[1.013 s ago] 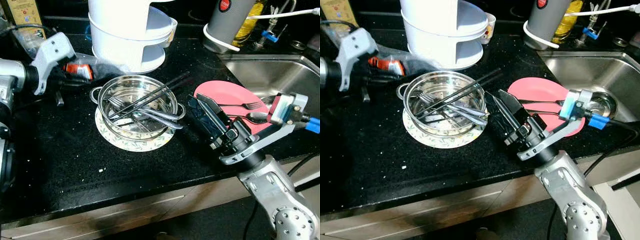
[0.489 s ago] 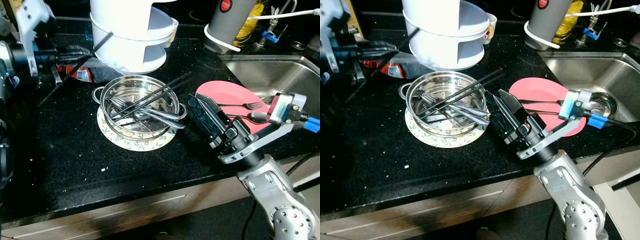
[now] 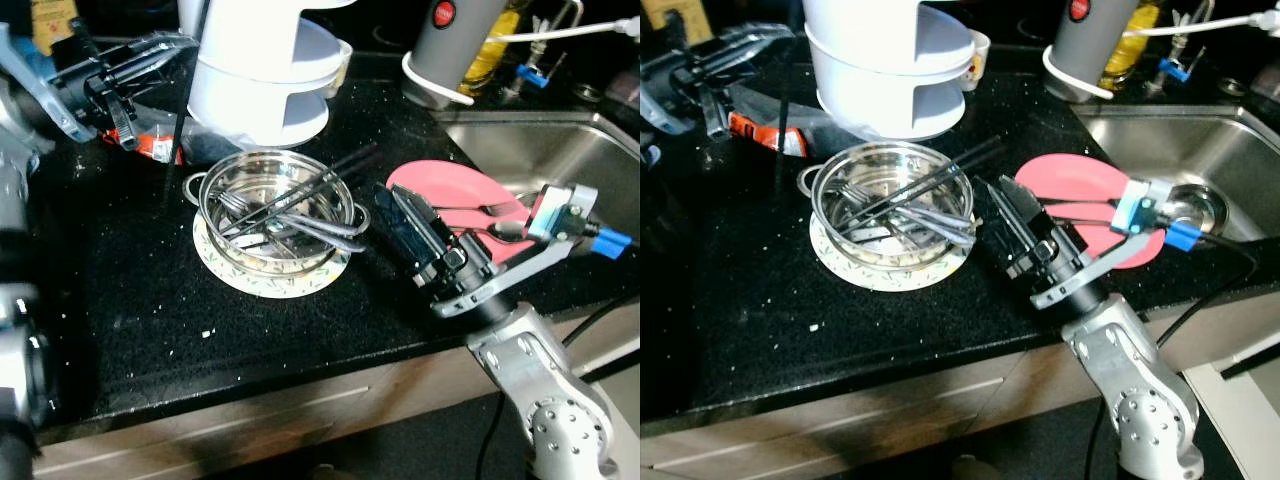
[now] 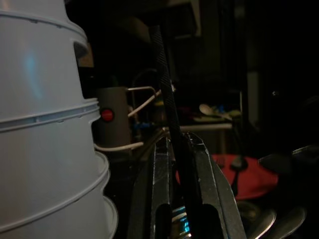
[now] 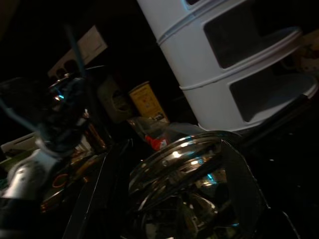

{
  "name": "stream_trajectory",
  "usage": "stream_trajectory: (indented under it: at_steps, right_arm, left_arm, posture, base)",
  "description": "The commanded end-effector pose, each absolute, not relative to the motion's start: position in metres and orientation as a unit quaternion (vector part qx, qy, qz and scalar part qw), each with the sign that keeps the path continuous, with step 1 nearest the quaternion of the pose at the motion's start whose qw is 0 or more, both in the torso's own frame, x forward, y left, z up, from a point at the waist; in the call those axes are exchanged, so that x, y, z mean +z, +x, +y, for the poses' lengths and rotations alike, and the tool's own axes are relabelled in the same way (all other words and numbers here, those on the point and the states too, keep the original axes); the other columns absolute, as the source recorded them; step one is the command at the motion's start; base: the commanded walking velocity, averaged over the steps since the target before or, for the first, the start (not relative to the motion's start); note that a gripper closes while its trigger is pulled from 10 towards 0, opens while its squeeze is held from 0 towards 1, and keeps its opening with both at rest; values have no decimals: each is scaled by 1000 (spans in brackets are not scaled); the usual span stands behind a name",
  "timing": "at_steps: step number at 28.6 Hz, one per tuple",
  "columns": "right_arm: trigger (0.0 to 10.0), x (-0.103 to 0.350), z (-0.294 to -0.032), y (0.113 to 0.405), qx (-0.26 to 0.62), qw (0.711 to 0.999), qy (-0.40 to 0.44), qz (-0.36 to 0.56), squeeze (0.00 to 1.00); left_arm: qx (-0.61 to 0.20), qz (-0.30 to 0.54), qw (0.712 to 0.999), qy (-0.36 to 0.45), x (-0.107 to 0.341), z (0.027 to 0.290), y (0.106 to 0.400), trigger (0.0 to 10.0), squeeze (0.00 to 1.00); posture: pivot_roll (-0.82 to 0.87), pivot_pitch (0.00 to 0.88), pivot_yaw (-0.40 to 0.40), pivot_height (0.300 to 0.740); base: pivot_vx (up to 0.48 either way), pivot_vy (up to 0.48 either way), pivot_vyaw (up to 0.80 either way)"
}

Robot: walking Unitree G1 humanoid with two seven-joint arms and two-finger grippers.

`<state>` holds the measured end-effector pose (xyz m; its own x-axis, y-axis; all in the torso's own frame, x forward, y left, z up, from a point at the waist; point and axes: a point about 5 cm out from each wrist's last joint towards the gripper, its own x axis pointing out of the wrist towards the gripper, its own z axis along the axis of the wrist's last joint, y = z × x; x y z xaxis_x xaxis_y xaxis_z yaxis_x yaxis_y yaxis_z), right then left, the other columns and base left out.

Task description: Kitchen organization

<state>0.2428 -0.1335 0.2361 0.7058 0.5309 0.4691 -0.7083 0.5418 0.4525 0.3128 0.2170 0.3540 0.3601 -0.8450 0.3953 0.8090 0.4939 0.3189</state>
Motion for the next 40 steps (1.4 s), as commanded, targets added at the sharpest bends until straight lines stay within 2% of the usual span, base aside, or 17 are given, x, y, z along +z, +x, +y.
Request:
stream_trajectory:
  at_steps: [1, 3, 4, 12, 19, 23, 31, 35, 36, 37, 38, 40]
  right_arm:
    - [10000, 233, -135, 245, 350, 871, 316, -140, 0]
    - [10000, 231, -135, 246, 348, 873, 315, -137, 0]
    - [10000, 228, -135, 249, 344, 875, 314, -134, 0]
    - [10000, 221, -136, 256, 336, 878, 313, -132, 0]
    - [10000, 218, -134, 260, 337, 880, 308, -131, 0]
    - [10000, 213, -134, 264, 334, 884, 303, -122, 0]
    - [10000, 208, -132, 267, 328, 887, 304, -116, 0]
    - [10000, 208, -133, 268, 326, 887, 306, -118, 0]
    - [10000, 207, -133, 269, 323, 887, 307, -119, 0]
    - [10000, 207, -134, 270, 321, 888, 308, -121, 0]
    - [10000, 207, -134, 270, 319, 887, 309, -123, 0]
    - [10000, 207, -134, 271, 318, 887, 310, -125, 0]
  left_arm:
    - [-501, -275, 820, 18, 358, 210, 304, 0, 0]
    - [-500, -273, 822, 4, 356, 205, 301, 0, 0]
    - [-503, -264, 823, -9, 349, 194, 294, 0, 0]
    - [-448, -267, 852, -50, 354, 192, 282, 0, 0]
    - [-405, -268, 869, -91, 357, 178, 274, 0, 0]
    - [-406, -216, 879, -125, 326, 151, 268, 0, 0]
    - [-410, -166, 886, -141, 300, 126, 256, 0, 0]
    - [-396, -160, 896, -124, 296, 126, 253, 0, 0]
    - [-386, -158, 902, -111, 294, 127, 253, 2941, 0]
    - [-376, -158, 908, -98, 292, 127, 252, 4667, 0]
    - [-365, -162, 912, -93, 291, 128, 252, 7176, 0]
    - [-356, -167, 915, -90, 290, 128, 252, 7569, 0]
  posture:
    - [128, 96, -169, 740]
    - [139, 95, -167, 740]
    - [146, 91, -163, 740]
    - [167, 72, -163, 740]
    - [174, 56, -162, 740]
    - [177, 52, -164, 740]
    - [186, 48, -166, 740]
    - [189, 49, -166, 740]
    - [192, 48, -167, 740]
    - [192, 48, -167, 740]
    - [193, 47, -168, 740]
    - [193, 45, -169, 740]
  base:
    - [0, 0, 0]
    - [0, 0, 0]
    - [0, 0, 0]
    - [0, 0, 0]
    - [0, 0, 0]
    - [0, 0, 0]
    - [0, 0, 0]
    - [0, 0, 0]
    - [0, 0, 0]
    - [0, 0, 0]
    - [0, 0, 0]
    - [0, 0, 0]
